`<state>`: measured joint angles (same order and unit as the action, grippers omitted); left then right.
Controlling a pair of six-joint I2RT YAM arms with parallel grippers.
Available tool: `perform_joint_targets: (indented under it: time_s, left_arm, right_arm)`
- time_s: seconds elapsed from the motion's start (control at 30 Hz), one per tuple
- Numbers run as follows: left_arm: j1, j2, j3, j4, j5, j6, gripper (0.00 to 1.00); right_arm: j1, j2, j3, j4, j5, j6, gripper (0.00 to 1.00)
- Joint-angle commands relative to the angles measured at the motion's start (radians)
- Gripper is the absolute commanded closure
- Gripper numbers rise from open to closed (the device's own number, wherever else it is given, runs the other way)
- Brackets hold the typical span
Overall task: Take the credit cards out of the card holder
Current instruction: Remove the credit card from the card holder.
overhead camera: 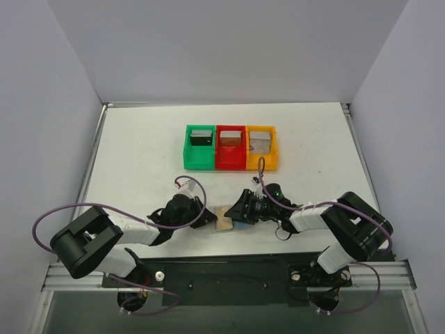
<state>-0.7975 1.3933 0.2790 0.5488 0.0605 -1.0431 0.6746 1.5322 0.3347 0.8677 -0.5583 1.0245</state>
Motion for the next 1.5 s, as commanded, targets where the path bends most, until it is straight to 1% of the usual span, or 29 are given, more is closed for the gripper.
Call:
perform_joint_targets:
  time_s: [0.0, 0.17, 0.6, 1.47]
  left_arm:
    - [-0.005, 0.033, -0.003, 0.007, -0.010, 0.006, 1.00]
    - [-0.005, 0.058, -0.008, 0.026, -0.005, 0.003, 1.00]
    - [-0.005, 0.075, -0.011, 0.053, 0.004, 0.000, 1.00]
    - [-0.003, 0.078, -0.024, 0.085, 0.013, -0.014, 1.00]
  right_arm:
    - [-0.003, -0.012, 0.013, 0.080, -0.028, 0.014, 0.56]
    - [-0.001, 0.005, 0.010, 0.137, -0.049, 0.032, 0.56]
    - [-0.001, 0.043, 0.027, 0.125, -0.055, 0.031, 0.56]
    - [0.006, 0.131, 0.047, 0.228, -0.077, 0.078, 0.56]
